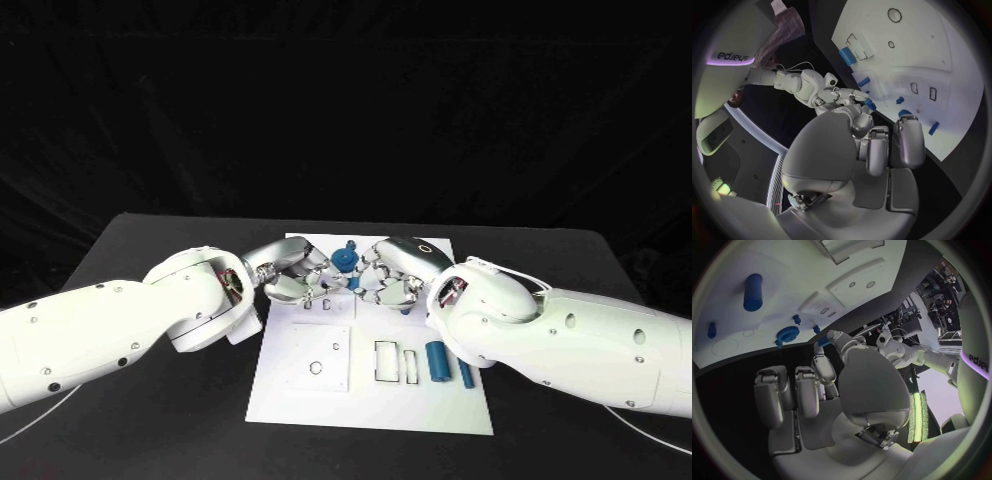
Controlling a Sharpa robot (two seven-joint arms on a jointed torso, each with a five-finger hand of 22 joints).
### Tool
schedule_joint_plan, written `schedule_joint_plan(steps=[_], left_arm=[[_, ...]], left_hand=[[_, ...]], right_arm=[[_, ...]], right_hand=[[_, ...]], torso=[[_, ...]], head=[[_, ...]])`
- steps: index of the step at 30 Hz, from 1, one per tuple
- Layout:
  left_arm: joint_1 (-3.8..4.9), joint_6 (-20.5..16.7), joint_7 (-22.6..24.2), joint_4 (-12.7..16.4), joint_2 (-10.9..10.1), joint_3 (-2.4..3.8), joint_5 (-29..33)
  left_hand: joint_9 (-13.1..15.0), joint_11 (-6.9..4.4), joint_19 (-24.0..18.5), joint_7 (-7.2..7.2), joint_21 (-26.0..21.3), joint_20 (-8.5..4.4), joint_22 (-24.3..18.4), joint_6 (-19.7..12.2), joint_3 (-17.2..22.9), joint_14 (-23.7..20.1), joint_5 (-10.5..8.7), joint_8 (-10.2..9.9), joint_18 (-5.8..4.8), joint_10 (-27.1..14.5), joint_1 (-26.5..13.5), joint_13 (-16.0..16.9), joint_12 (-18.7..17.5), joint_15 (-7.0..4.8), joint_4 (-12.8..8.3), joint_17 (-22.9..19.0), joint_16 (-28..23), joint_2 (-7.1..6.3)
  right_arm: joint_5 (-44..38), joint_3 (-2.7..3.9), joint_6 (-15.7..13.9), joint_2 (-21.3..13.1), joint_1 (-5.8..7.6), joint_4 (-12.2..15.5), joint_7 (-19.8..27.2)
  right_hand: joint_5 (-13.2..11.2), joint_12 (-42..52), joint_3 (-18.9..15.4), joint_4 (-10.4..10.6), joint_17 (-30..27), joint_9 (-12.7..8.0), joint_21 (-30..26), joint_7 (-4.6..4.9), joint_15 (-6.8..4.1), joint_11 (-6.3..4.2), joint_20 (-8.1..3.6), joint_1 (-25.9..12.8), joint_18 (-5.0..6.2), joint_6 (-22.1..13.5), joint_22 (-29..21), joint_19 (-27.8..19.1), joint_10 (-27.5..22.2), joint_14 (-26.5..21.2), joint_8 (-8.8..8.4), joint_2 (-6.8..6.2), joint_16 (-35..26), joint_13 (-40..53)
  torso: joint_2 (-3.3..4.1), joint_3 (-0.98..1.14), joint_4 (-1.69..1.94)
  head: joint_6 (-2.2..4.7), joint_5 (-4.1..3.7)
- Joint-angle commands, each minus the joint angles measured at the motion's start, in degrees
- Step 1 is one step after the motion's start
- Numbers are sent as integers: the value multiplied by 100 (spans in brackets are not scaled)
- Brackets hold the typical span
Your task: Assemble the parts on the task board
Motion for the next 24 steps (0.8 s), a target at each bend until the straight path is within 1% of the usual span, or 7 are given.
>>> schedule_joint_plan(steps=[1, 6, 8, 13, 16, 19, 24], left_arm=[[-1, 144, -82, -2, 24, 3, -75], [-1, 133, -96, -20, 35, 3, -78], [-1, 122, -99, -27, 36, 3, -79], [-1, 123, -125, -41, 34, 3, -90], [-1, 160, -160, -50, 36, 3, -107], [-1, 205, -194, -55, 40, 3, -137], [-1, 257, -231, -63, 44, 3, -159]], left_hand=[[-6, 5, 43, -3, 41, 3, 13, -51, 57, 604, -14, -33, -105, 42, -26, 15, 38, -35, -3, 1507, 30, -19], [-9, 9, 44, 4, 49, 4, 23, -86, 95, 604, -16, -37, -106, 45, -34, 29, 48, -34, -23, 1507, 30, -37], [-9, 11, 46, 5, 51, 4, 27, -93, 99, 604, -18, -37, -107, 46, -40, 33, 51, -33, -27, 1507, 30, -51], [-8, 12, 53, 7, 59, 5, 42, -102, 107, 604, -20, -35, -110, 59, -45, 55, 68, -32, -39, 1507, 30, -72], [-3, 12, 51, 7, 61, 6, 43, -93, 120, 604, -21, -26, -109, 70, -46, 70, 79, -31, -62, 1507, 30, -102], [0, 10, 55, 5, 66, 7, 52, -84, 131, 604, -21, -20, -111, 79, -45, 83, 90, -31, -79, 1507, 30, -118], [5, 10, 54, 6, 70, 7, 57, -55, 152, 604, -21, -9, -111, 94, -47, 101, 103, -32, -107, 1507, 30, -139]], right_arm=[[-56, 3, 10, 2, 1, 25, 7], [-65, 3, -24, -8, 1, 70, 23], [-70, 3, -39, -14, 1, 83, 32], [-74, 3, -64, -26, 1, 108, 47], [-75, 3, -121, -26, 1, 119, 64], [-72, 4, -205, -26, 1, 134, 88], [-69, 4, -258, -16, 1, 132, 95]], right_hand=[[-21, 32, 12, 8, 1143, 9, 32, -23, -8, -11, -33, -32, -82, 63, 1507, 590, 45, 510, 22, 24, -17, 11], [-21, 33, 12, 8, 1143, 9, 32, -24, -8, -11, -33, -33, -82, 63, 1507, 590, 46, 510, 22, 23, -17, 13], [-21, 37, 13, 8, 1145, 10, 32, -25, -9, -12, -34, -35, -82, 64, 1507, 590, 50, 511, 24, 20, -16, 17], [-12, 50, 16, 7, 1143, 11, 32, -28, -10, -15, -34, -34, -82, 67, 1507, 590, 62, 510, 26, 16, -17, 30], [28, 34, 31, 4, 1143, 14, 32, -33, -14, -20, -37, -34, -82, 70, 1507, 590, 52, 510, 31, 9, -18, 15], [88, 57, 55, 0, 1150, 18, 32, -38, -19, -25, -42, -34, -82, 75, 1507, 590, 76, 512, 38, 0, -14, 42], [100, 64, 61, 0, 1148, 20, 32, -39, -20, -27, -43, -33, -82, 78, 1507, 590, 83, 511, 40, -1, -15, 50]], torso=[[-4, 1, 1], [-1, 4, 1], [-4, 1, -4], [-3, 1, 1], [-4, -3, 1], [-6, -1, 5], [-7, -2, 3]], head=[[-1, -1], [4, 0], [1, 6], [4, 8], [10, 5], [2, -1], [5, 3]])
